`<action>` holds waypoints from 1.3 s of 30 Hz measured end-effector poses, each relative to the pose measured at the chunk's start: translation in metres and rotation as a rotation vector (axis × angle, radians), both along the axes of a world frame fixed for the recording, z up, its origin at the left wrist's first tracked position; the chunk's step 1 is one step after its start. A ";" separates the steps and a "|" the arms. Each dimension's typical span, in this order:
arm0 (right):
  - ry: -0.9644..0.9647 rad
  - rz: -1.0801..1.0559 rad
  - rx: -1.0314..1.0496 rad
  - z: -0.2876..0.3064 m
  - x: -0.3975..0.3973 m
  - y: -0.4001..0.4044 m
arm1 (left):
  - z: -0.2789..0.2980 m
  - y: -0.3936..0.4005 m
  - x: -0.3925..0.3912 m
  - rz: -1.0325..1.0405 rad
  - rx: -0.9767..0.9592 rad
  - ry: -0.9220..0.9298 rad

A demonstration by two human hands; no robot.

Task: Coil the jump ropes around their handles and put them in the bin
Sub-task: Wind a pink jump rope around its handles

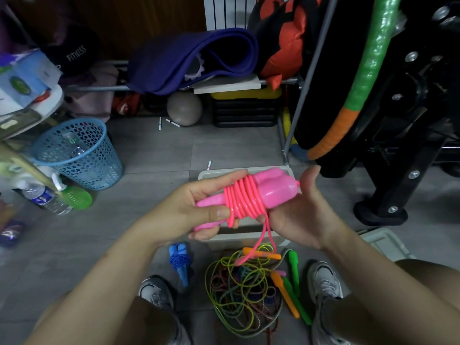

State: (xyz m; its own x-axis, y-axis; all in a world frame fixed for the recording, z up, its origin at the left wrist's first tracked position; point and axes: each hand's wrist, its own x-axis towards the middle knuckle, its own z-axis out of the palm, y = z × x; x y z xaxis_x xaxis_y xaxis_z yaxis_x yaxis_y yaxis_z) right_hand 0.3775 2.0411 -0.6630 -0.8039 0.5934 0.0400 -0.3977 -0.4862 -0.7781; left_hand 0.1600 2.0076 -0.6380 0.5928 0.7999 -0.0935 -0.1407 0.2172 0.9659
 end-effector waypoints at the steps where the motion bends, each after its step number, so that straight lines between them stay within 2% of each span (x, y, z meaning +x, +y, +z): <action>1: -0.011 -0.032 -0.030 -0.002 0.001 0.000 | 0.000 0.001 0.001 0.026 -0.008 -0.008; 3: -0.070 -0.079 -0.016 -0.005 0.002 -0.002 | -0.001 0.001 0.005 0.076 0.006 0.016; 7: -0.267 -0.190 0.099 -0.015 0.000 -0.010 | -0.006 -0.002 0.020 0.212 0.067 0.185; 10: -0.311 -0.241 0.106 -0.020 0.000 -0.013 | -0.008 -0.005 0.029 0.239 0.079 0.241; 20: -0.410 -0.317 0.215 -0.019 -0.003 -0.013 | -0.009 -0.009 0.038 0.333 0.009 0.254; 26: -0.511 -0.417 0.271 -0.018 -0.004 -0.012 | -0.009 -0.011 0.049 0.457 0.014 0.242; 34: -0.593 -0.531 0.283 -0.012 -0.008 -0.016 | -0.013 -0.007 0.051 0.490 0.026 0.226; 36: -0.681 -0.590 0.318 -0.010 -0.007 -0.018 | -0.019 -0.005 0.052 0.539 0.106 0.287; 39: -0.814 -0.630 0.344 -0.006 -0.007 -0.019 | -0.025 0.000 0.051 0.596 0.249 0.475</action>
